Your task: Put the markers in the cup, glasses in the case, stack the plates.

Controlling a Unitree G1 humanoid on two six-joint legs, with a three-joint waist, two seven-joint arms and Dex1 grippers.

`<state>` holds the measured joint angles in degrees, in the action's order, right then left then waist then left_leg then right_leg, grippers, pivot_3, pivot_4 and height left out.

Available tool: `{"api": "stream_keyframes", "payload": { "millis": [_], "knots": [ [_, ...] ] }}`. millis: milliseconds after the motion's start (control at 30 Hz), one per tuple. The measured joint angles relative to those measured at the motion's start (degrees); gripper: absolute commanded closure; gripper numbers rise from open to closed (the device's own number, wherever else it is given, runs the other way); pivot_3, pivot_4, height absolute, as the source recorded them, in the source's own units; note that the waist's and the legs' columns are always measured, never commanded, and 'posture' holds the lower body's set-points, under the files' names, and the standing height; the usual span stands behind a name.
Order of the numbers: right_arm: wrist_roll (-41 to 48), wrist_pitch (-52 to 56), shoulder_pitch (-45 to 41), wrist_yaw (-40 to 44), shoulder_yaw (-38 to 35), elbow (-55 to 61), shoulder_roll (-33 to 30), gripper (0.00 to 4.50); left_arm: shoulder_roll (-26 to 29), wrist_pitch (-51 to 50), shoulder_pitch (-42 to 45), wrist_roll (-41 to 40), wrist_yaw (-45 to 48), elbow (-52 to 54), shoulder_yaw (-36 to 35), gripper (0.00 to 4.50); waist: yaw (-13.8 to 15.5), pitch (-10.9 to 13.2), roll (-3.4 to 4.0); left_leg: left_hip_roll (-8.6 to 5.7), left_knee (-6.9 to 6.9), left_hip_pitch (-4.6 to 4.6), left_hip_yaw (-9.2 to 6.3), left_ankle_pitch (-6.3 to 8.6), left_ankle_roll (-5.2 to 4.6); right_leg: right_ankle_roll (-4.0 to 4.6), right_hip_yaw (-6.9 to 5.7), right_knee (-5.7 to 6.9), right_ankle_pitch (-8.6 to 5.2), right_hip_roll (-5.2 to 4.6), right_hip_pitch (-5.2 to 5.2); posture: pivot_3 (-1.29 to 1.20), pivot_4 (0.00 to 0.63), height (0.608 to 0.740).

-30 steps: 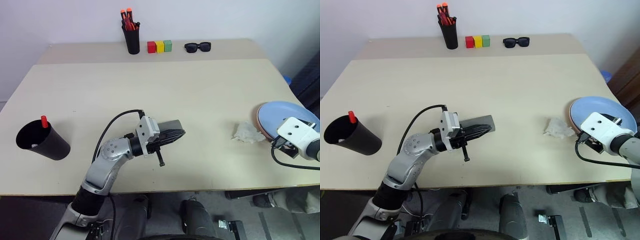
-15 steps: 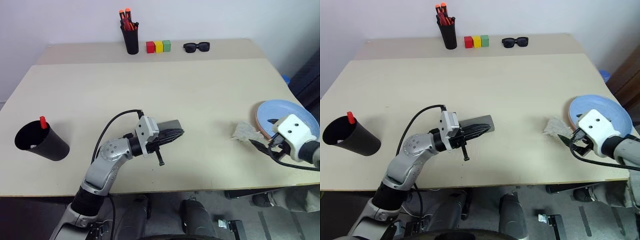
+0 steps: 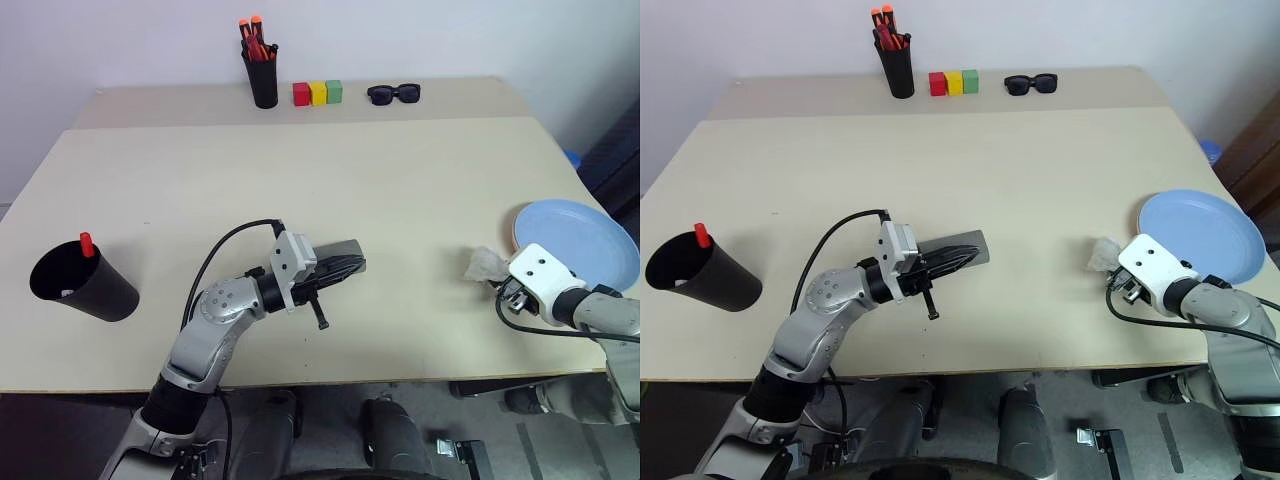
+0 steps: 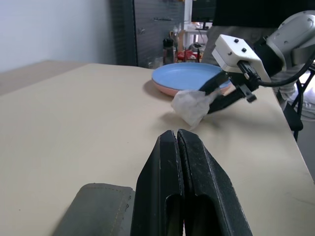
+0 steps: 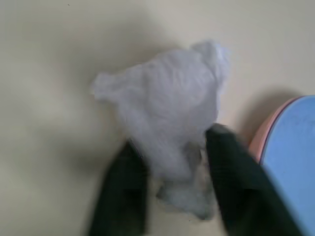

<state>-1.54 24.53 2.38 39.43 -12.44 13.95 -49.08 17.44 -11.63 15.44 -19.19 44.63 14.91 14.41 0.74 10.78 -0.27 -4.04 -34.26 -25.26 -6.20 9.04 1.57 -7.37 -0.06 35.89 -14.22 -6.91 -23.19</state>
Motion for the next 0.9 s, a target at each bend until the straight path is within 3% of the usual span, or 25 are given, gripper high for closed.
{"api": "stream_keyframes", "payload": {
  "millis": [300, 433, 533, 700, 900],
  "knots": [
    [1.6, 3.9, -0.2, -1.0, -10.7, 2.2, -1.5, 4.48, -0.7, 0.0, 0.1, -0.2, 0.8, 0.0, 0.2, 4.50, 0.1, 0.0, 0.00, 0.00, -0.01, -0.01, 0.00, 0.00, 0.00, 0.00, 0.00, -0.01, 0.00, 0.00, 0.01, 0.00, 0.150, 0.740],
    [-0.1, 5.6, -1.3, -3.8, -13.2, -2.3, -3.8, 4.48, -0.9, -0.2, 0.1, -0.6, 2.1, 0.0, 0.4, 4.50, 0.0, 0.0, 0.00, -0.02, -0.01, 0.00, 0.03, 0.00, 0.00, 0.01, 0.00, -0.01, 0.00, 0.00, 0.01, 0.00, 0.150, 0.740],
    [-1.3, 5.4, -2.2, -5.4, -12.0, -7.4, -3.9, 3.49, -1.9, -0.1, 0.1, -0.6, 2.6, -0.1, 0.6, 4.50, 0.0, 0.0, 0.00, -0.02, -0.01, 0.00, 0.05, 0.00, 0.00, 0.01, 0.00, -0.01, 0.00, 0.00, 0.01, 0.00, 0.150, 0.740],
    [-1.5, 4.8, -4.3, -6.5, -9.4, -11.0, -3.7, 0.95, -2.9, -0.1, 0.9, -0.3, 1.6, -0.2, 0.4, 4.50, -0.1, 0.0, 0.08, -0.01, 0.00, 0.01, 0.06, 0.00, -0.01, 0.01, 0.01, 0.00, 0.00, 0.00, 0.00, 0.00, 0.150, 0.740],
    [-1.3, 0.9, -4.6, -3.7, -6.9, -10.7, -5.4, 0.95, -1.5, -1.1, -0.1, -0.2, -1.2, 0.2, -1.6, 4.50, -0.1, 0.0, 0.08, -0.02, -0.01, 0.00, 0.05, 0.00, -0.01, 0.00, 0.01, 0.00, 0.00, 0.00, 0.01, 0.00, 0.150, 0.740]
  ]
}}
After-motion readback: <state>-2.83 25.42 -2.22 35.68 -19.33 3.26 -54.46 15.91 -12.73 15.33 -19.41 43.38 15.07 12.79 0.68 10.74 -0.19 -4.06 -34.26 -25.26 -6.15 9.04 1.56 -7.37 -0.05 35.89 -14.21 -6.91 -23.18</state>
